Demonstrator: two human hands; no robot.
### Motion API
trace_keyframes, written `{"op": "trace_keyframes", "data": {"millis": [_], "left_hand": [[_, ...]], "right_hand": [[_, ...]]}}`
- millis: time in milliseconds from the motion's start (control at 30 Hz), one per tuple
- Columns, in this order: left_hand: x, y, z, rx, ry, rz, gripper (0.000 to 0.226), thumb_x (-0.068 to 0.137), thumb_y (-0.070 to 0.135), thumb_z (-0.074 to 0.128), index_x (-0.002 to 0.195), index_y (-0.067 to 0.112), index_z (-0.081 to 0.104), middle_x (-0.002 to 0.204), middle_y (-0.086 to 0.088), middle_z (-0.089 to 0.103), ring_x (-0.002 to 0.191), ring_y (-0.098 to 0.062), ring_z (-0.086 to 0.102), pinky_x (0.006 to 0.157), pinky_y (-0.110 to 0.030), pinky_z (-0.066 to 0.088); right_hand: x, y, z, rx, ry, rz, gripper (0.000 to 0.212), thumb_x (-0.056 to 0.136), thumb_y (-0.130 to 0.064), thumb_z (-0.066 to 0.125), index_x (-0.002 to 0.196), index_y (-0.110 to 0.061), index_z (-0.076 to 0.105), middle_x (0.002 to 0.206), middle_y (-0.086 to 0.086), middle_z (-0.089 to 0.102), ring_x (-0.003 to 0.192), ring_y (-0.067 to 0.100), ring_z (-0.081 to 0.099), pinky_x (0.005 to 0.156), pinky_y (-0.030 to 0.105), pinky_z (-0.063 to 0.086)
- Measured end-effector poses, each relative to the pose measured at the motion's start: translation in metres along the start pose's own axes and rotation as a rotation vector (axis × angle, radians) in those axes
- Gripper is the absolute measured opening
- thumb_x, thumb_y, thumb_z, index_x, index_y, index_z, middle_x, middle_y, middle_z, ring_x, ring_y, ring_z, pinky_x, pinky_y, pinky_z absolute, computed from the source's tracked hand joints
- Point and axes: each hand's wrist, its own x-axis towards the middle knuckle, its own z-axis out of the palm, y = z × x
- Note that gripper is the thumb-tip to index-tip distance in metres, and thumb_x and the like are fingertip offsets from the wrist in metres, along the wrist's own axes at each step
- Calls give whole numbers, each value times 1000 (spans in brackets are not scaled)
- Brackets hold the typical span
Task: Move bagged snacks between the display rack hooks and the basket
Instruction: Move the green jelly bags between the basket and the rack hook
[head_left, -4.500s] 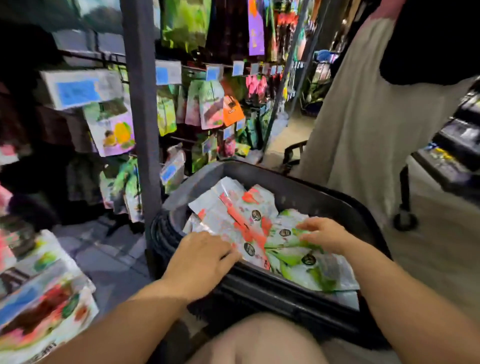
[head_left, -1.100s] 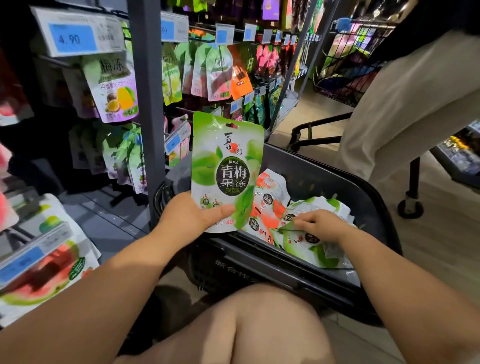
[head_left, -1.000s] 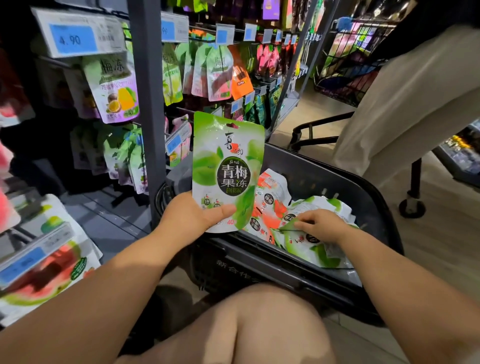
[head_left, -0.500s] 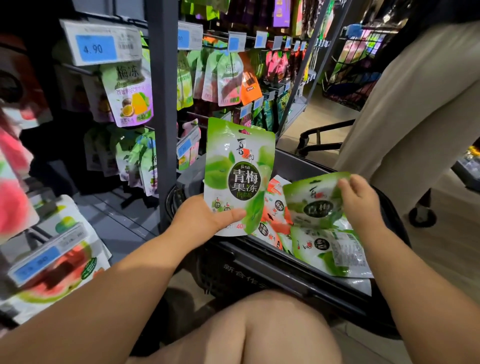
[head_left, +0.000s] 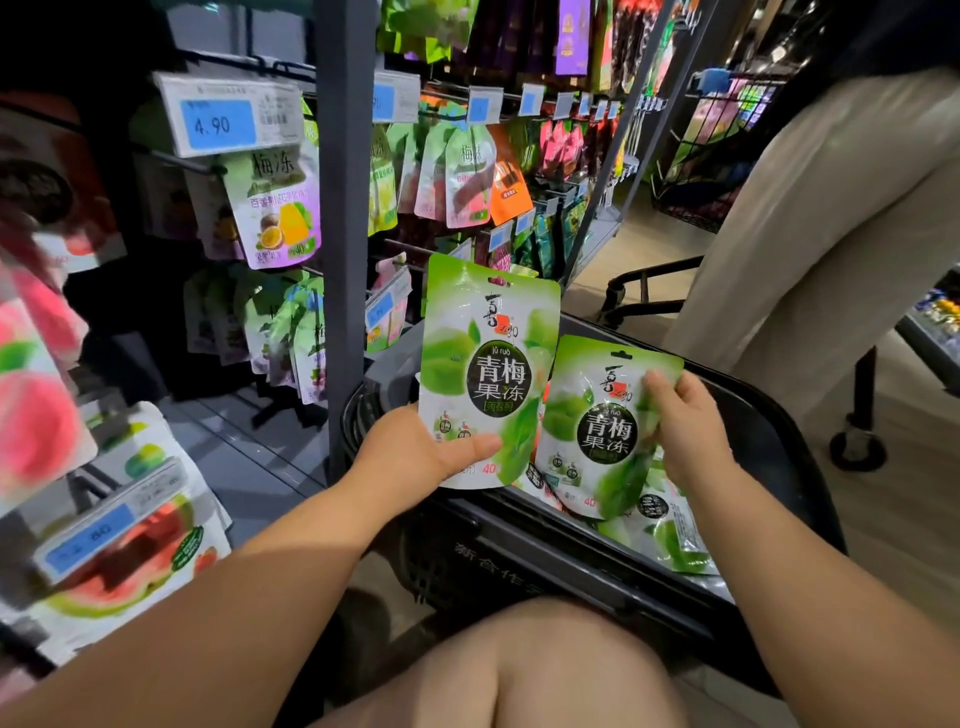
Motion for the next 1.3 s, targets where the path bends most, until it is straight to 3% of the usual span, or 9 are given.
{"op": "trace_keyframes", "data": {"millis": [167, 333, 500, 667, 800, 867, 967, 1200, 1300], "left_hand": [[2, -1, 2, -34, -12, -9, 20, 75, 39, 81, 83, 45, 63, 79, 31, 62, 77, 18, 52, 59, 1, 39], [4, -3, 3, -47, -37, -9, 22, 76, 41, 80, 92, 40, 66, 84, 27, 65, 79, 16, 53, 61, 0, 38], [2, 3, 3, -194, -1, -65, 24, 75, 31, 83, 94, 36, 70, 91, 24, 71, 88, 4, 65, 72, -6, 45], [-1, 17, -13, -230, 55, -86, 30, 76, 29, 83, 103, 26, 71, 94, 18, 71, 87, -2, 66, 71, -5, 48], [-2, 32, -41, -223, 127, -76, 40, 67, 40, 87, 101, 24, 75, 94, 13, 76, 92, -7, 71, 92, -34, 55], [-5, 40, -61, -237, 177, -48, 33, 72, 29, 86, 102, 22, 74, 92, 14, 76, 88, -3, 71, 86, -26, 55], [-13, 59, -91, -247, 260, -8, 21, 76, 20, 83, 93, 14, 73, 71, 14, 72, 62, 0, 66, 60, -13, 47], [-36, 104, -156, -210, 449, 57, 26, 74, 26, 84, 97, 25, 74, 87, 14, 76, 83, -2, 71, 72, -18, 53], [-53, 122, -176, -172, 519, 103, 26, 73, 29, 85, 95, 29, 72, 83, 23, 74, 79, 8, 68, 65, -8, 48]], "right_hand": [[-3, 12, -19, 110, -349, 242, 61, 63, -9, 81, 119, -10, 58, 108, 14, 71, 95, 31, 70, 72, 42, 57], [-13, 20, -20, -106, -554, 429, 69, 68, 15, 75, 123, -19, 51, 106, 7, 73, 95, 26, 69, 72, 38, 55], [-10, 5, -12, -71, -380, 249, 56, 72, 10, 75, 117, -15, 53, 107, 12, 70, 94, 32, 67, 84, 52, 53], [-21, -10, -7, 83, -326, 157, 72, 52, -11, 86, 119, -5, 58, 108, 19, 71, 89, 33, 70, 77, 44, 56], [-21, -38, 9, 195, -362, 12, 91, 28, -42, 99, 107, -12, 65, 103, 17, 73, 83, 28, 72, 68, 36, 60], [-23, -60, 23, 289, -384, -48, 69, 36, -36, 98, 93, -17, 67, 96, 18, 70, 71, 22, 71, 58, 29, 59], [-27, -97, 51, 437, -441, -135, 71, 23, -47, 99, 84, -24, 70, 91, 13, 73, 74, 22, 72, 65, 36, 60], [-42, -173, 123, 643, -440, -214, 109, 34, -50, 98, 128, -11, 58, 123, 15, 68, 107, 33, 68, 89, 48, 56], [-52, -207, 148, 727, -502, -240, 111, 42, -46, 97, 137, -12, 50, 130, 12, 65, 112, 30, 66, 95, 50, 53]]}}
